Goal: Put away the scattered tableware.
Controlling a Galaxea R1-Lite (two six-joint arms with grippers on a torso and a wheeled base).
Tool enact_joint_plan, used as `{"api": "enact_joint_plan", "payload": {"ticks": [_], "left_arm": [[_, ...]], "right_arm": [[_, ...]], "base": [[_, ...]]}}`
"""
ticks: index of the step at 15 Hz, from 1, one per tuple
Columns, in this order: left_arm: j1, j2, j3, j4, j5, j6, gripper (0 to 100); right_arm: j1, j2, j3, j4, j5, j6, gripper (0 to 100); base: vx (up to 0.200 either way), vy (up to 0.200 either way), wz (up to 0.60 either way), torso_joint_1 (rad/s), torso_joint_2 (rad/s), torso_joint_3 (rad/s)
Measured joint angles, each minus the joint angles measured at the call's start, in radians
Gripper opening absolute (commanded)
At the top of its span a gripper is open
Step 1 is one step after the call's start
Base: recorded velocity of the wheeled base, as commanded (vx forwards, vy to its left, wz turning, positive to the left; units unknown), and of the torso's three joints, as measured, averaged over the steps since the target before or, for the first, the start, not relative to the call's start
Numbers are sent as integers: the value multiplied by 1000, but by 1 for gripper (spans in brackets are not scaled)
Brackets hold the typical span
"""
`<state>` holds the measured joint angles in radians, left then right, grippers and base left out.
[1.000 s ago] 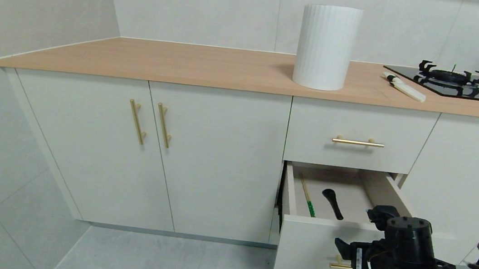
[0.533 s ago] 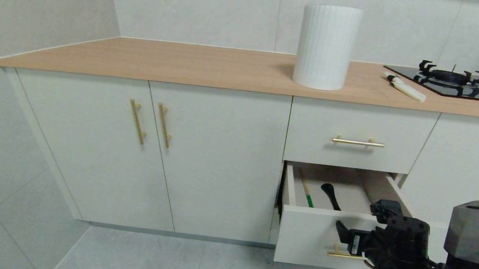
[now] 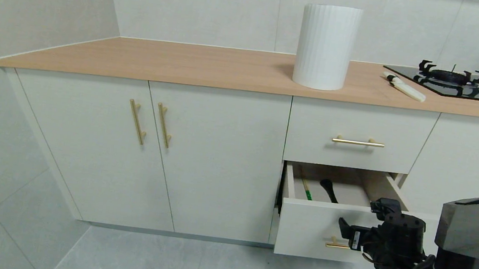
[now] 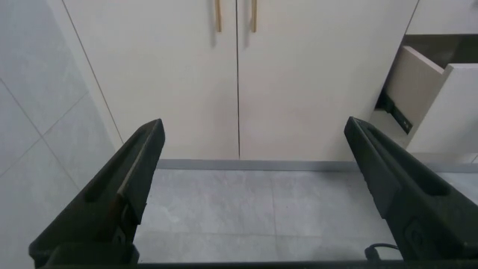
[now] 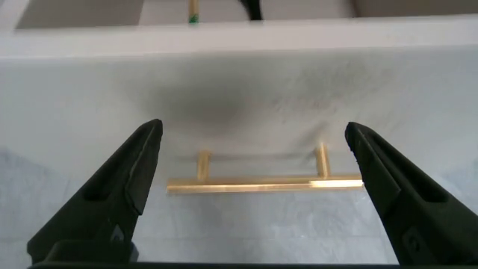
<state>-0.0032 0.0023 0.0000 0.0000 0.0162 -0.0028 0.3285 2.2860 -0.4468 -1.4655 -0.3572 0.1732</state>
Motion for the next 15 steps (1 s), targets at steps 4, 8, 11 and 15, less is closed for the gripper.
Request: {"api": "enact_joint_plan", "payload": {"ticks": [4, 8, 11, 15], "left_arm": [[0, 0, 0, 0, 0, 0, 100], [0, 0, 0, 0, 0, 0, 100], [0, 0, 0, 0, 0, 0, 100], [0, 0, 0, 0, 0, 0, 100]], "right_arm": [[-17, 18, -52, 8, 10, -68, 100], [-37, 50, -136, 52, 10, -111, 100], [-40, 91, -224, 74, 11, -112, 100], [-53, 137, -341, 132, 10, -112, 100]], "base": [[0, 0, 0, 0, 0, 0], [0, 0, 0, 0, 0, 0], [0, 0, 0, 0, 0, 0], [0, 0, 0, 0, 0, 0]]}}
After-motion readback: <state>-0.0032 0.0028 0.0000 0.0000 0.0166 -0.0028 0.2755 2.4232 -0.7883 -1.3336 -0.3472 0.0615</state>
